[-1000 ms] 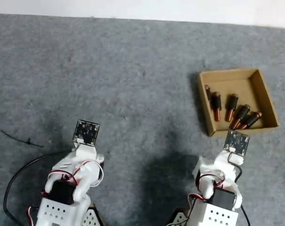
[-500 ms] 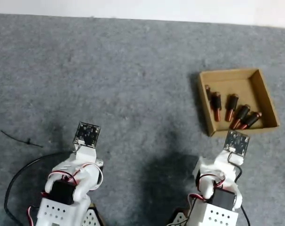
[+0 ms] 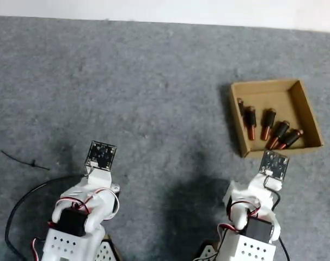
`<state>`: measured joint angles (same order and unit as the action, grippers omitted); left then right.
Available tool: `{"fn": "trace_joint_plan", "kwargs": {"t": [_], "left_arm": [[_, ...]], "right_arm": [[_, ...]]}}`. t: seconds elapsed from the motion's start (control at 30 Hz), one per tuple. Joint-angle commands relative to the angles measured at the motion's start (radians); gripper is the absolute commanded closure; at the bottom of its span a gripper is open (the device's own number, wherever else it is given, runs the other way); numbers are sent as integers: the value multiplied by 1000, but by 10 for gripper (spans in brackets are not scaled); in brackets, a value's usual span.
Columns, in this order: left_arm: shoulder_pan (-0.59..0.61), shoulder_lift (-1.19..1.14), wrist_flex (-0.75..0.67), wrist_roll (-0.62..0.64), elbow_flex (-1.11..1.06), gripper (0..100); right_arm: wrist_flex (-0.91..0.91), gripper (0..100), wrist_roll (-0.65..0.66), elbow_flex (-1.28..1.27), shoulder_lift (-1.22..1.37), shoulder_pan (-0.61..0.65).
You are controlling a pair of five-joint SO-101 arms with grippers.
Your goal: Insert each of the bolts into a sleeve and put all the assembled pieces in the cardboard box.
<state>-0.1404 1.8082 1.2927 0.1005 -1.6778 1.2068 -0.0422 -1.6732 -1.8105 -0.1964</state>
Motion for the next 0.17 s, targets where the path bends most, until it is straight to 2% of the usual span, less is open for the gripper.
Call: {"fn": "trace_joint_plan", "kwargs": {"t": [0.0, 0.13], "left_arm": [[5, 15, 5, -8, -19, 993], [5, 15, 5, -8, -19, 993]], "right_arm": [[7, 828, 0, -147, -7, -15], [7, 828, 0, -147, -7, -15]]}}
